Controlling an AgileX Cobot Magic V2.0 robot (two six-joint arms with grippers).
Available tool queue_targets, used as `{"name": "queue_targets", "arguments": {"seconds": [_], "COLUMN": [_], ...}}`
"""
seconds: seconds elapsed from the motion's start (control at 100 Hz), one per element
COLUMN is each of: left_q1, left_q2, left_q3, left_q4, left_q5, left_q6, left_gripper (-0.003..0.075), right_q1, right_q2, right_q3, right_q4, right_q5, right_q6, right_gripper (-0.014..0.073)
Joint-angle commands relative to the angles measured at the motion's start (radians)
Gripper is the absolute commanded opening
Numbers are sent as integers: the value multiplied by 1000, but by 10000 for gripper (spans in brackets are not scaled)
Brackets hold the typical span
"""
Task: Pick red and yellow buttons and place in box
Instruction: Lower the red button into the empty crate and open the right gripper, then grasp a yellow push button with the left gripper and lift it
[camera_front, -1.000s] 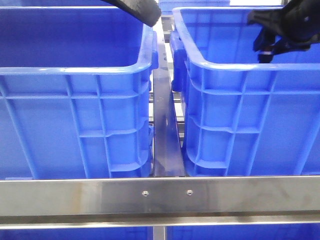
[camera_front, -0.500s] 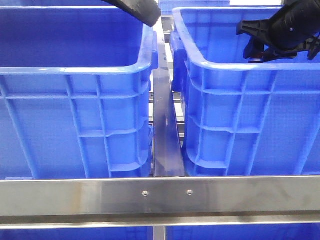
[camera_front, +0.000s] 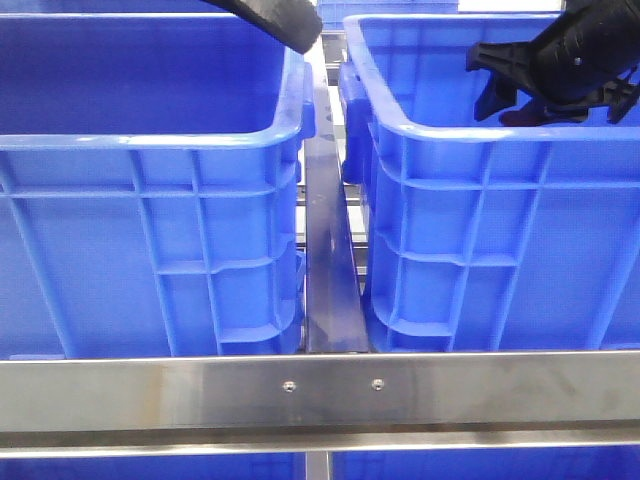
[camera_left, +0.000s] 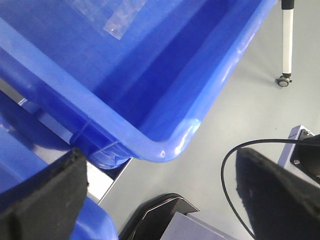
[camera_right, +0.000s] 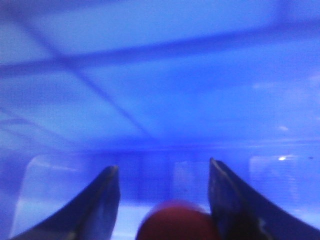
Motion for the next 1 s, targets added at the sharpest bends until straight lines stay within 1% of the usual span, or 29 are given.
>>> {"name": "queue_targets", "arguments": {"seconds": [0.0, 0.22, 0.33, 0.52, 0.6, 0.65, 0.72, 0.79, 0.81, 0.93, 0.95, 0.99], "left_q1": [-8, -8, -8, -8, -8, -8, -8, -8, -8, -8, -8, -8], "left_q2": [-34, -34, -34, -34, -34, -34, -34, -34, -34, -34, -34, -34], "left_q3": [-34, -34, -34, -34, -34, -34, -34, -34, -34, -34, -34, -34], "left_q4": [-35, -35, -35, -27, -25, -25, -25, -25, -25, -17, -14, -6], "left_q5": [-45, -45, -60, -79, -79, -79, -79, -79, -81, -100, -105, -112], "left_q6": [0, 0, 0, 0, 0, 0, 0, 0, 0, 0, 0, 0], "left_gripper": [565, 565, 565, 565, 565, 565, 565, 565, 565, 565, 565, 565], "right_q1": [-1, -1, -3, -3, -3, -3, -3, -3, -3, -3, -3, -3], "right_q2": [-65, -103, -154, -325, -423, -481, -565, -640, -672, -800, -822, -857], "right_q3": [-27, -27, 4, 171, 255, 301, 362, 413, 434, 523, 538, 564], "right_q4": [9, 7, -1, -6, -6, -6, -6, -6, -6, -6, -6, -6], "right_q5": [6, 0, -12, -139, -143, -135, -111, -75, -60, -19, -14, -9], "right_q6": [-13, -14, -16, -39, -68, -75, -74, -74, -74, -74, -74, -74], "right_gripper": [444, 444, 444, 444, 440, 420, 360, 274, 234, 71, 32, -12]}}
